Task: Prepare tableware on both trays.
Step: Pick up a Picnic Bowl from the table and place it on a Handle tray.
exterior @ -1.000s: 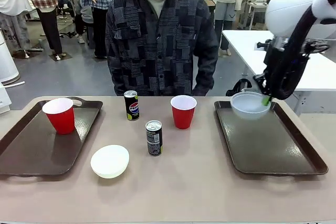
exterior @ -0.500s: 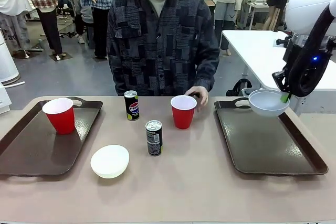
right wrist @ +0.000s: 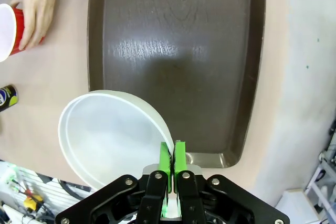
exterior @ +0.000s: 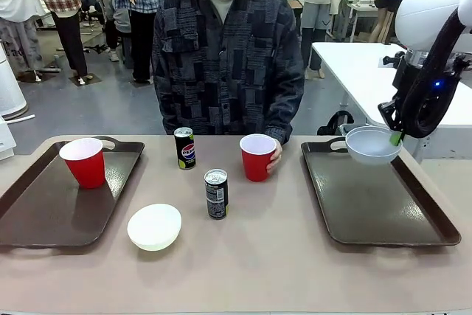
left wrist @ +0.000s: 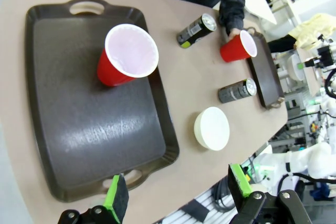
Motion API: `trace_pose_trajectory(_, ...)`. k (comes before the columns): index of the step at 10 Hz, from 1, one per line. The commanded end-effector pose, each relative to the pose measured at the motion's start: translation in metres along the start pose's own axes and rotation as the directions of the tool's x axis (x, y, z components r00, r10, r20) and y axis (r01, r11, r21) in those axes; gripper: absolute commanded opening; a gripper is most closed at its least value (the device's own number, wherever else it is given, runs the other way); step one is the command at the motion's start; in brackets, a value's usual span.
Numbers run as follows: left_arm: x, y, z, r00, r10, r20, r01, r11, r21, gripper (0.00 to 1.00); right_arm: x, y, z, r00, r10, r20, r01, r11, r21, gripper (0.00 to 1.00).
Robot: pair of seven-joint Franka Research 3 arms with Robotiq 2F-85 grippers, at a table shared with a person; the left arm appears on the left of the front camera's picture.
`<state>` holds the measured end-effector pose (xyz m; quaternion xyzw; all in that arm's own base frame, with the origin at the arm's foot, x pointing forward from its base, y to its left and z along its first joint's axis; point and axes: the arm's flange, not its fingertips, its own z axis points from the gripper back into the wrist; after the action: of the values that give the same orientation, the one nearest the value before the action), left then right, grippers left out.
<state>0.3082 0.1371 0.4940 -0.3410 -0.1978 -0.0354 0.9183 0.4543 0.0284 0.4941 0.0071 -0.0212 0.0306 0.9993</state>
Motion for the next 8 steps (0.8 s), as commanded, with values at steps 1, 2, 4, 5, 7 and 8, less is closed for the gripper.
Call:
trace_pose_trajectory(1,0.001,-0.002,0.001,1.000,0.015,0.004,-0.015,1.000,-0.012,1.00,0.006,-0.013,-0.026,1.000,0.007,0.016,-0.007,1.000,0.027,0.04)
trace_pose_trajectory(2,0.001,-0.002,0.001,1.000,0.015,0.004,-0.015,1.000,-0.012,1.00,0.010,-0.018,-0.037,1.000,-0.002,-0.014,0.003,1.000,0.029,0.04)
trace_pose_trajectory(4,0.001,-0.002,0.001,1.000,0.015,0.004,-0.015,1.000,-0.012,1.00,0.016,-0.019,-0.059,0.998,-0.006,-0.065,0.006,1.000,0.003,0.04)
trace_pose_trajectory(5,0.001,-0.002,0.001,1.000,0.015,0.004,-0.015,1.000,-0.012,1.00,0.019,-0.019,-0.070,0.996,-0.012,-0.087,0.012,1.000,-0.007,0.04)
trace_pose_trajectory(7,0.001,-0.002,0.001,1.000,0.015,0.004,-0.015,1.000,-0.012,1.00,0.019,-0.019,-0.085,0.992,-0.008,-0.123,0.006,1.000,-0.019,0.04)
trace_pose_trajectory(8,0.001,-0.002,0.001,1.000,0.015,0.004,-0.015,1.000,-0.012,1.00,-0.011,-0.012,-0.075,0.989,0.036,-0.144,-0.036,0.999,0.001,0.04)
